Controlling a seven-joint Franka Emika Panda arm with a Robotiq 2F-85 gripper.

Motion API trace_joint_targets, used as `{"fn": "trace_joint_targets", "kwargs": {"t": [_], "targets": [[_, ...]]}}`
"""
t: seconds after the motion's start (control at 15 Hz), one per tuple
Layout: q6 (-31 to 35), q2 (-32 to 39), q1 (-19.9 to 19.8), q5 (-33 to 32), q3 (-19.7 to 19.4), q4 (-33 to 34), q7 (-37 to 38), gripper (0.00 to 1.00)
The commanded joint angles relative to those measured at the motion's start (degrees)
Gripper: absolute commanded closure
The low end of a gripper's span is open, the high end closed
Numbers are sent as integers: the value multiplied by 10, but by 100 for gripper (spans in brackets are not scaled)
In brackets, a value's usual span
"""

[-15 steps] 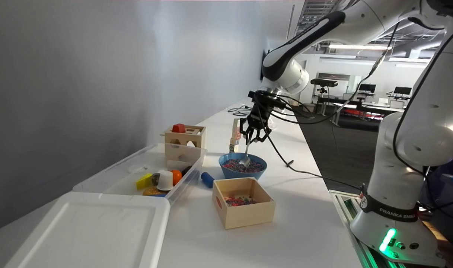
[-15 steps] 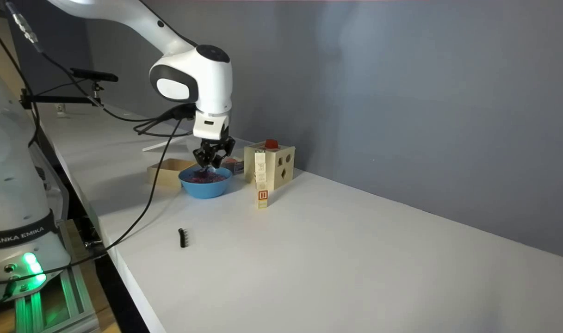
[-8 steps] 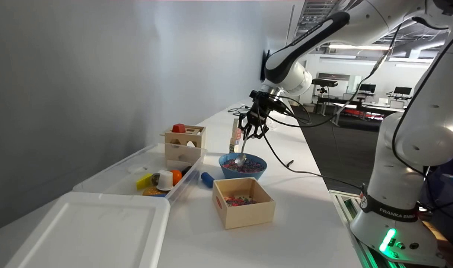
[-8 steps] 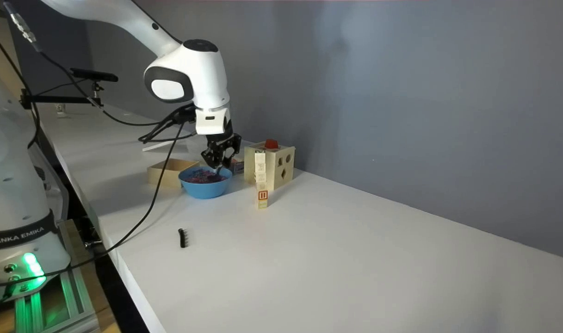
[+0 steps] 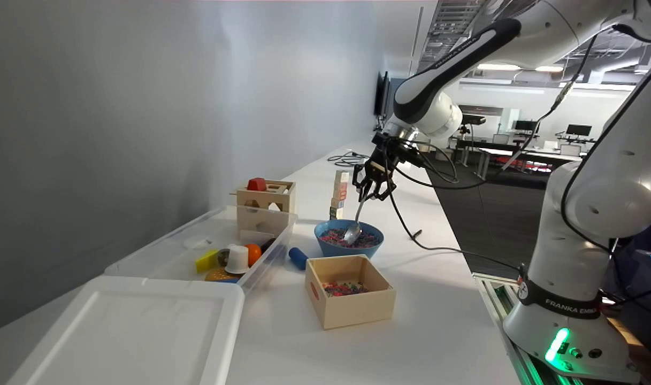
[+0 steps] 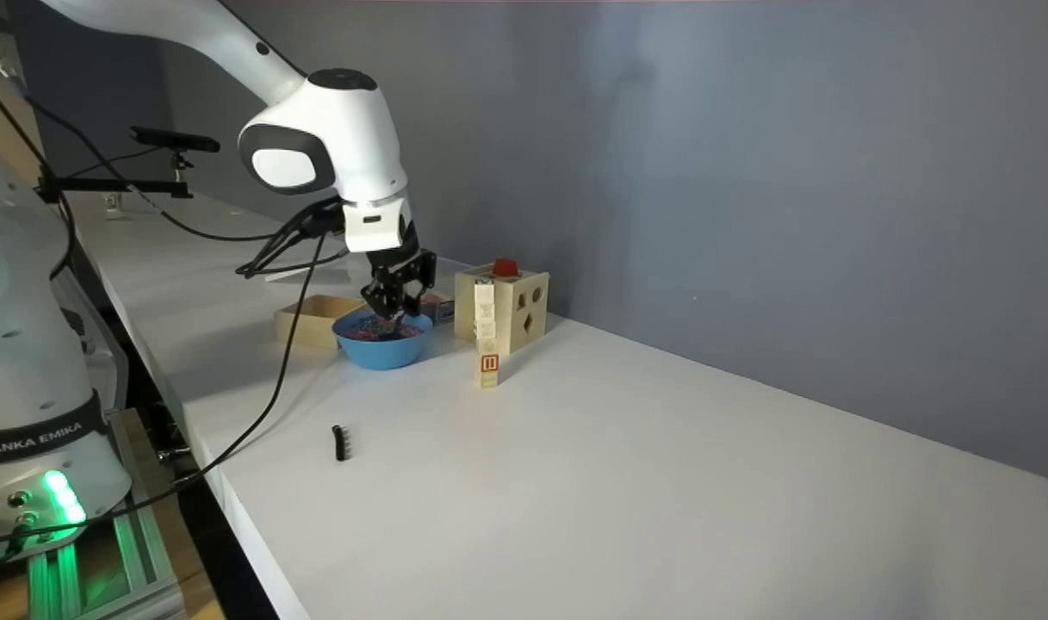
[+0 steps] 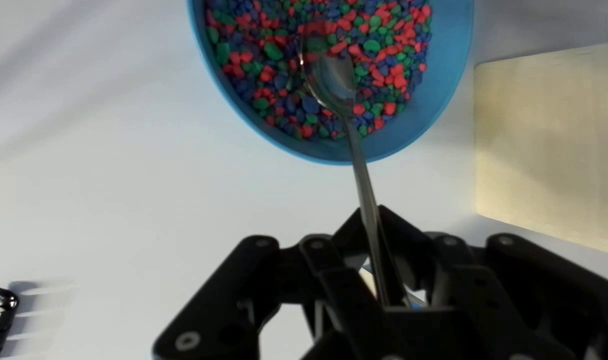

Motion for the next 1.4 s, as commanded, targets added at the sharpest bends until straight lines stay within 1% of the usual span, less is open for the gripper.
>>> {"fn": "trace_joint_targets", "kwargs": {"t": [0.0,0.13,0.27,0.33,0.47,0.6,0.87,1.13,1.2,1.27,1.33], "targets": [[10,3,1,15,3,-1,-5,98],[23,6,10,35,-1,-7,-22,98],[46,9,-2,5,12,-16,-18,98],[54,13,0,3,12,-18,-27,98],[80,26,14,19,12,-28,-50,98],[101,33,41,60,3,-37,-89,98],[126,44,86,157,-11,-41,-142,98],[167,44,127,278,-23,-38,-180,98],[166,54,123,273,-18,-36,-171,98],[153,49,110,242,-14,-36,-160,98],[154,51,112,243,-13,-36,-161,91]]}}
